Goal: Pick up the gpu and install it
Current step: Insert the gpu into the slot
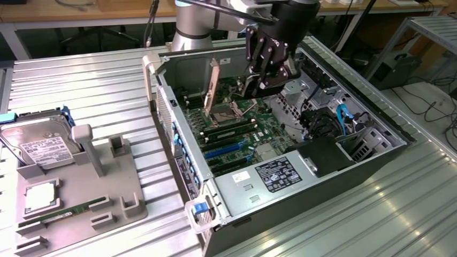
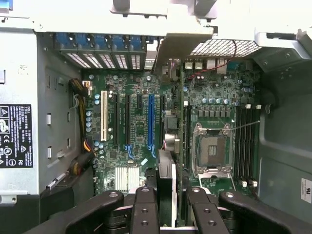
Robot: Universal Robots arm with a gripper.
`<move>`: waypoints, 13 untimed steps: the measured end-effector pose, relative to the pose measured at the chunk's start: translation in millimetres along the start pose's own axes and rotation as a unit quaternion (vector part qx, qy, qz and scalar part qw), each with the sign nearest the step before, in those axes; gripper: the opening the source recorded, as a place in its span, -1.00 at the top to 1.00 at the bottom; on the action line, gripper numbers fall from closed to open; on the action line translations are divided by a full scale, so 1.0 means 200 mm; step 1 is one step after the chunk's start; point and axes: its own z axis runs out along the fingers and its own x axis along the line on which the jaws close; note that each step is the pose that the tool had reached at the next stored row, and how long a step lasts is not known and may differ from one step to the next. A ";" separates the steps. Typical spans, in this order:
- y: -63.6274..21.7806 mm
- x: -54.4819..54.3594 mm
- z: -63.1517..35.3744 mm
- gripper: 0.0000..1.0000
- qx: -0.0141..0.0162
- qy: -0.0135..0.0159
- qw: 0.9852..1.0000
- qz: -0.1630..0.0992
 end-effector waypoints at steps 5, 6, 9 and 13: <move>0.022 0.00 0.026 0.45 0.008 0.000 1.000 0.000; 0.026 0.00 0.035 0.45 0.008 0.000 1.000 0.000; 0.035 0.00 0.063 0.45 0.008 0.000 1.000 0.000; 0.042 0.01 0.105 0.45 0.008 0.000 1.000 0.000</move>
